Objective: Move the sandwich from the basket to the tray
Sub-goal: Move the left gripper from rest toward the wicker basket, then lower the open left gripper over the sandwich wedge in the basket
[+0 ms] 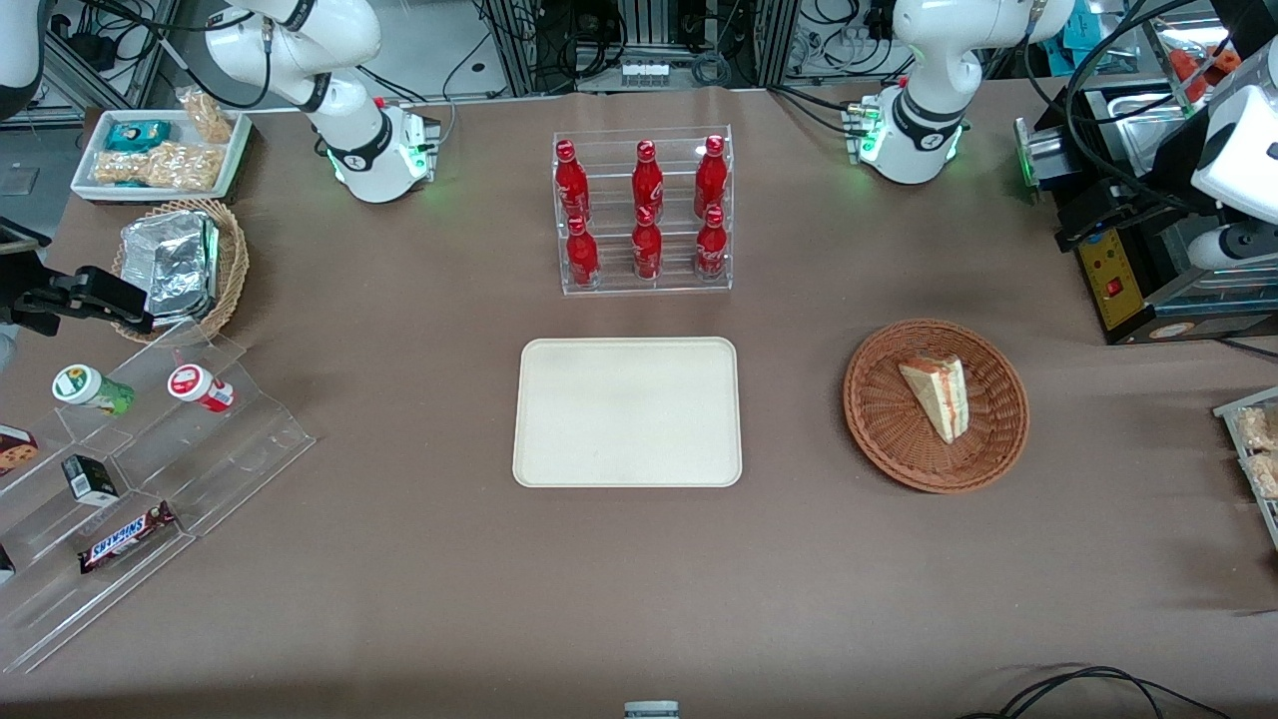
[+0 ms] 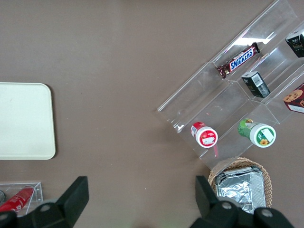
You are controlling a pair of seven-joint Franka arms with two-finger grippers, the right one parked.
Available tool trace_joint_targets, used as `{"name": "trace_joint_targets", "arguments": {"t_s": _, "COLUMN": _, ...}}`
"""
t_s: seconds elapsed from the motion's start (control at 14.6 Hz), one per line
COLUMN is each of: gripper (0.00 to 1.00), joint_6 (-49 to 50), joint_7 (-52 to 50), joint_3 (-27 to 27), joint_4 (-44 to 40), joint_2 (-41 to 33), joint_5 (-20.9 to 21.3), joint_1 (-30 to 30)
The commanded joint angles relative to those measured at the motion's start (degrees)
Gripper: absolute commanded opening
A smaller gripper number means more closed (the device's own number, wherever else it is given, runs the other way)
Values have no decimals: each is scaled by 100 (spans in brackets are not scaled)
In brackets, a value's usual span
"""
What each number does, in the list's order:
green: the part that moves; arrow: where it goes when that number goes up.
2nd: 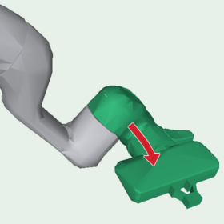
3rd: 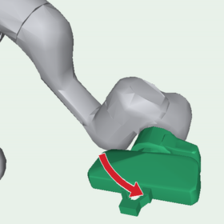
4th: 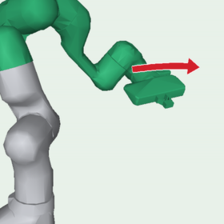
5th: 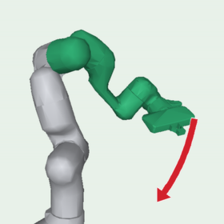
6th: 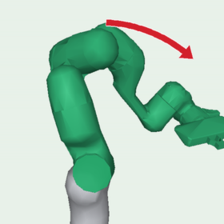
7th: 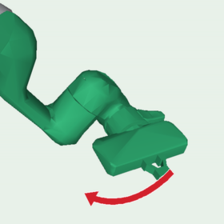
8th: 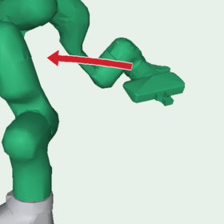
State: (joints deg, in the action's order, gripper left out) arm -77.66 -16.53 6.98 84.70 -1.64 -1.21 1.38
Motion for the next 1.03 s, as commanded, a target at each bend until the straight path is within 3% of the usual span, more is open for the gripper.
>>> {"name": "trace_joint_targets", "arguments": {"t_s": 0.0, "gripper": 100, "joint_6": 111, "joint_7": 97, "joint_3": 32, "joint_4": 38, "joint_2": -65, "joint_5": -11, "joint_1": 29}}
{"name": "trace_joint_targets", "arguments": {"t_s": 0.27, "gripper": 100, "joint_6": 93, "joint_7": 62, "joint_3": 14, "joint_4": 195, "joint_2": -30, "joint_5": -20, "joint_1": 37}}
{"name": "trace_joint_targets", "arguments": {"t_s": 0.48, "gripper": 100, "joint_6": -370, "joint_7": 36, "joint_3": 5, "joint_4": 975, "joint_2": 75, "joint_5": -12, "joint_1": 46}}
{"name": "trace_joint_targets", "arguments": {"t_s": 0.62, "gripper": 100, "joint_6": -1291, "joint_7": -78, "joint_3": 5, "joint_4": 1783, "joint_2": 84, "joint_5": -64, "joint_1": 38}}
{"name": "trace_joint_targets", "arguments": {"t_s": 0.96, "gripper": 100, "joint_6": -4278, "joint_7": -1703, "joint_3": 32, "joint_4": 3885, "joint_2": 259, "joint_5": -46, "joint_1": -7}}
